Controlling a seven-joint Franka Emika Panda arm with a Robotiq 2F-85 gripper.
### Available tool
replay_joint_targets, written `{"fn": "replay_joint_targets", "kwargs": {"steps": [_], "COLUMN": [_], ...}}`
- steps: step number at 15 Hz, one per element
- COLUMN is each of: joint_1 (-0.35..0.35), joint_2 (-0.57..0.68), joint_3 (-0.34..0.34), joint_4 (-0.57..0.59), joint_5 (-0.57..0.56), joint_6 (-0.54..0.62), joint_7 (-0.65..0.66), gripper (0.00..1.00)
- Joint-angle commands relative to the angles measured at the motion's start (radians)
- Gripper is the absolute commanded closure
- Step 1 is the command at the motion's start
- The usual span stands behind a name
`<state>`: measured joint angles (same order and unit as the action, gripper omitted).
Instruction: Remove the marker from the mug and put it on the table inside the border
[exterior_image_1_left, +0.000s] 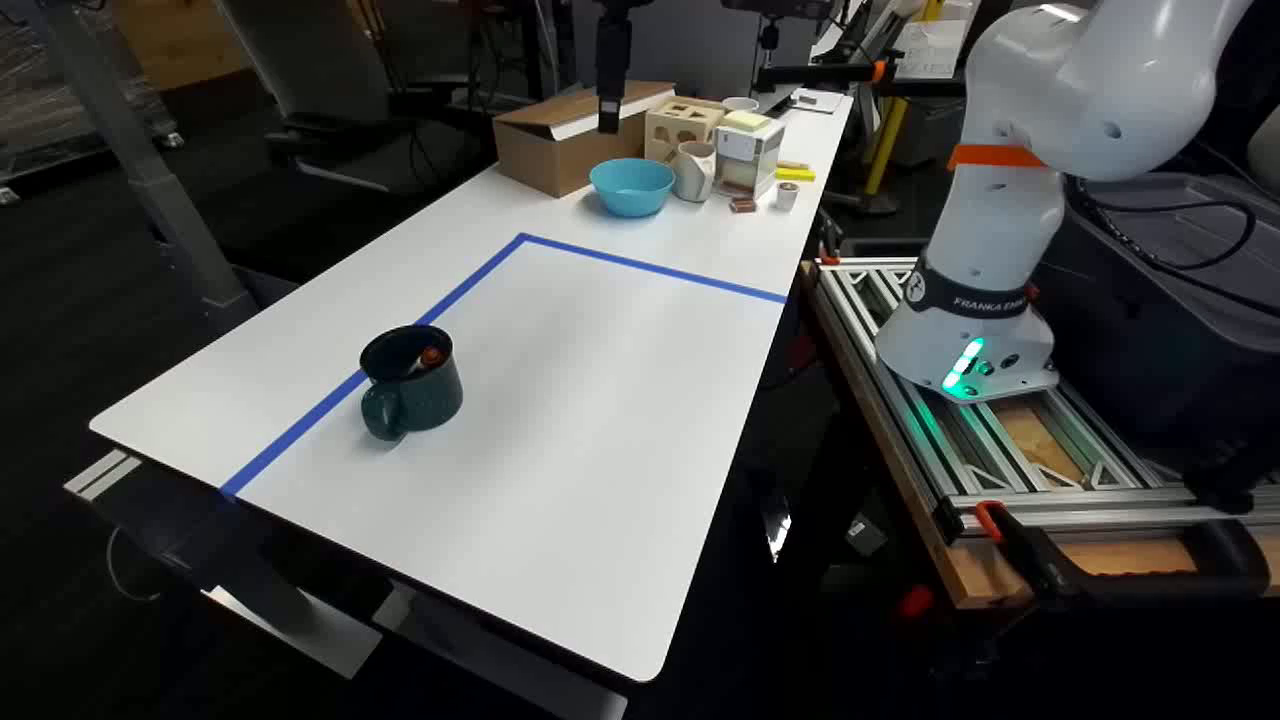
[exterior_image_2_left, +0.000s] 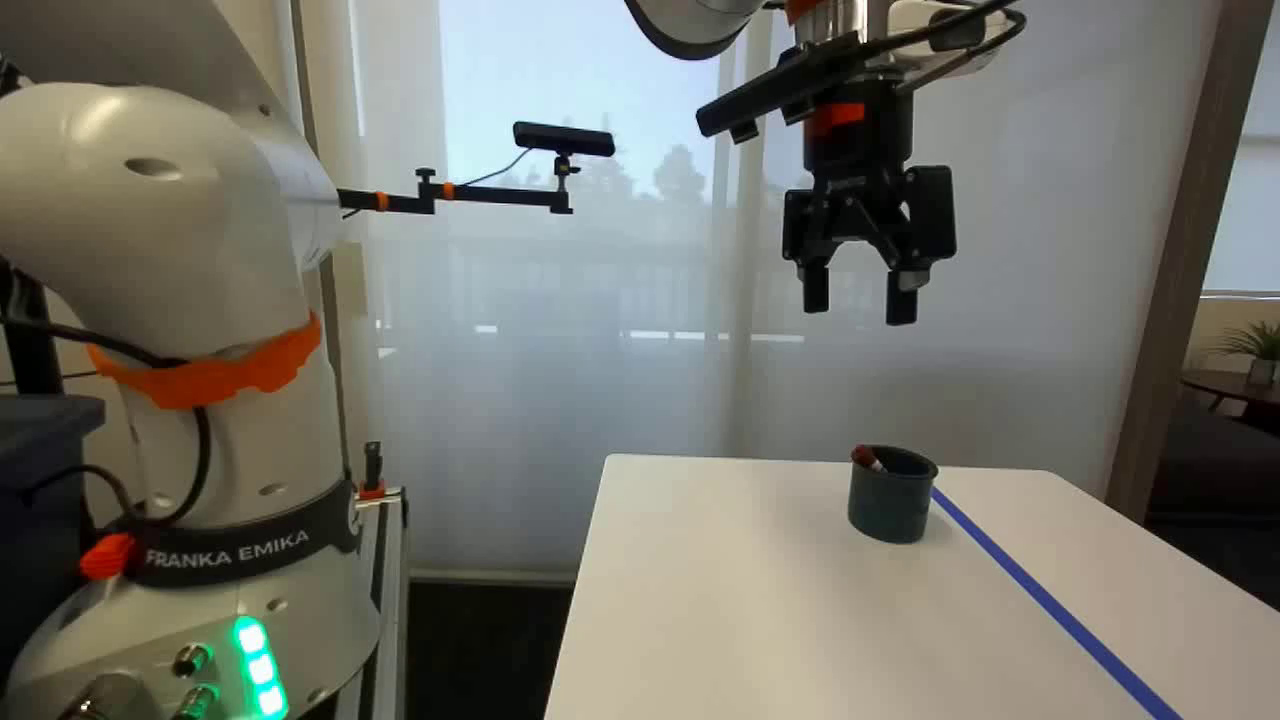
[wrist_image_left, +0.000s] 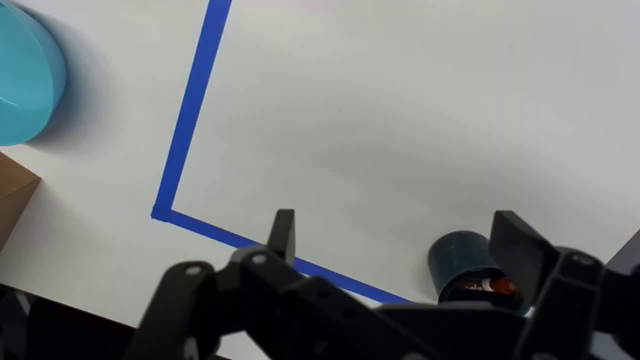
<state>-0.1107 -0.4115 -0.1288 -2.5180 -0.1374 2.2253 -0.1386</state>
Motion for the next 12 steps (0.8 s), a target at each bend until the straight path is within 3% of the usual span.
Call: {"fn": "replay_joint_targets", "kwargs": {"steps": [1, 8, 12], "joint_1": [-0.002, -0.002, 0.049], "joint_2": [0.0, 0.0, 0.047], "joint_3": [0.002, 0.002, 0.036], "joint_4": [0.002, 0.005, -0.024], "joint_5": [0.001, 0.001, 0.064], "joint_6": [-0.002, -0.002, 0.094], "joint_7": [-0.001, -0.001, 0.04], "gripper": [0.0, 0.0, 0.0]}}
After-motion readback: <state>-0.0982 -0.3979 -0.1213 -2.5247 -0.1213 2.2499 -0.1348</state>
